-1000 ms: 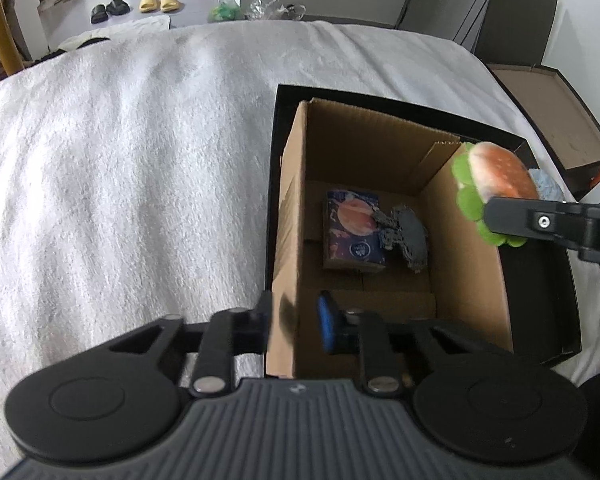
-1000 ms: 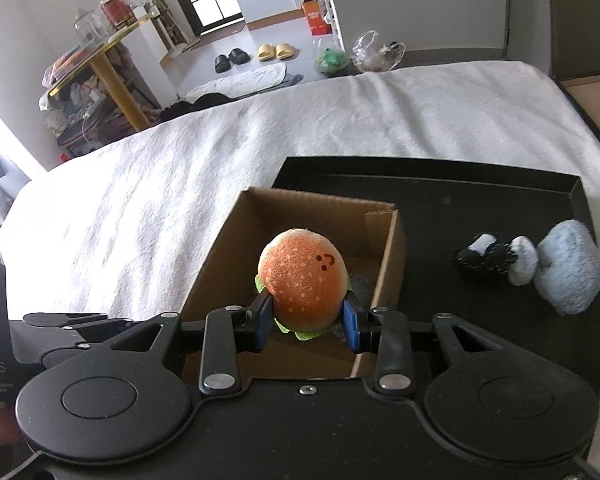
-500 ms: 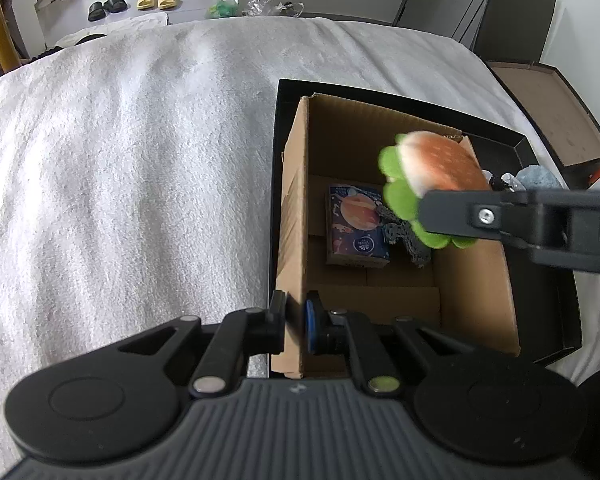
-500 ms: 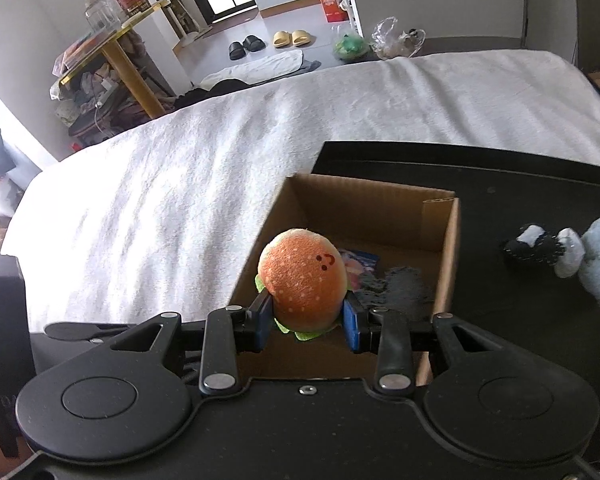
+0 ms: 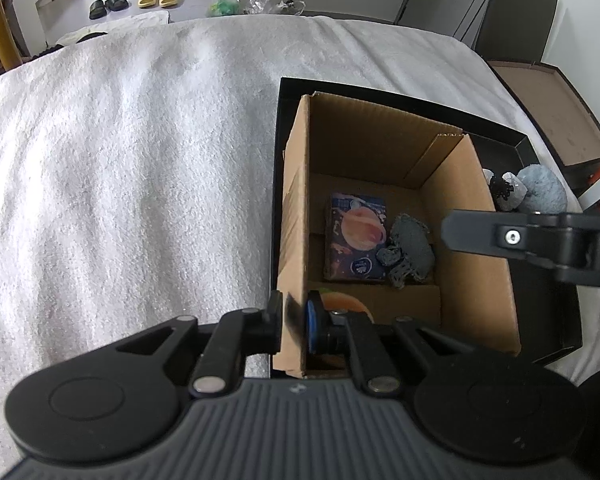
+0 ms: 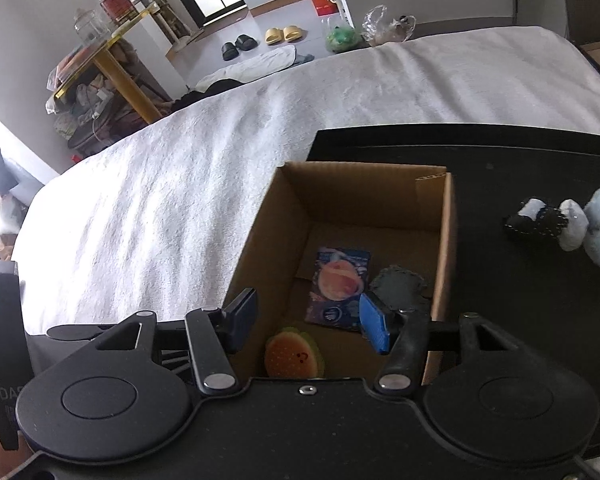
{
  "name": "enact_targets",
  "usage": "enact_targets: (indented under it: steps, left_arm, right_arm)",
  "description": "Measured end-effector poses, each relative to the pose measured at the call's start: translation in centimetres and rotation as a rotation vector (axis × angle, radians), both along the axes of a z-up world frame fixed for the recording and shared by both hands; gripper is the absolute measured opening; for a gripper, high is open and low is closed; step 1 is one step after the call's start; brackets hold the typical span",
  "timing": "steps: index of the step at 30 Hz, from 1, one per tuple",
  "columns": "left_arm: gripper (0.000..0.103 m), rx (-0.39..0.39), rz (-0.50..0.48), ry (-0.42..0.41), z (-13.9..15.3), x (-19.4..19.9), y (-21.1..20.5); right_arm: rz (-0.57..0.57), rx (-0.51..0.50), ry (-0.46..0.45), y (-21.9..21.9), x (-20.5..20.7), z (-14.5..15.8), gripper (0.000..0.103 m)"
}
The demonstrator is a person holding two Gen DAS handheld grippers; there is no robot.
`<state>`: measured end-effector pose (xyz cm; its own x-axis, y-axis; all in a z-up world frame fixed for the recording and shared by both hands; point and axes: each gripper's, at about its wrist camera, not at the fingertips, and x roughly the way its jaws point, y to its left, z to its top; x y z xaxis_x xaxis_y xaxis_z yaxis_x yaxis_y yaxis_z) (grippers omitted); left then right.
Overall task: Organize soft objects
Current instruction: 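Carry the burger plush with the right gripper into the box and release, then move the right gripper to the fluffy blue plush and grasp it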
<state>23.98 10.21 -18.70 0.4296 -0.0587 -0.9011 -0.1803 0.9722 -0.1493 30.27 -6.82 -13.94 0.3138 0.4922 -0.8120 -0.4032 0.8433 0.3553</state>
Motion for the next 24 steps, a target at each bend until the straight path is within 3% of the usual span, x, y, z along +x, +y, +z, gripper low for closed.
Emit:
enact_targets:
  steps: [4,8,12,20,24]
  left_arm:
    - [0.013,0.024,-0.006,-0.002,0.3,0.0,-0.3]
    - [0.017,0.052,-0.015,0.014,0.4,0.2,-0.7]
    - [0.035,0.086,-0.019,0.029,0.4,0.5,-1.1]
    - [0.054,0.142,-0.003,0.025,0.8,0.9,-1.6]
    - [0.071,0.151,0.003,0.029,0.9,1.2,-1.9]
  right_arm:
    - [-0.010,-0.001,-0.011,-1.2,-0.1,0.1,0.057]
    - [-0.046,0.001,-0.028,-3.1,-0.1,0.0,0.067]
    - [-0.072,-0.003,-0.034,-5.2,0.0,-0.3,0.072]
    - [-0.143,0.003,-0.052,-8.8,0.9,-1.1,0.083]
    - [-0.176,0.002,-0.083,-10.1,1.4,-1.4,0.092]
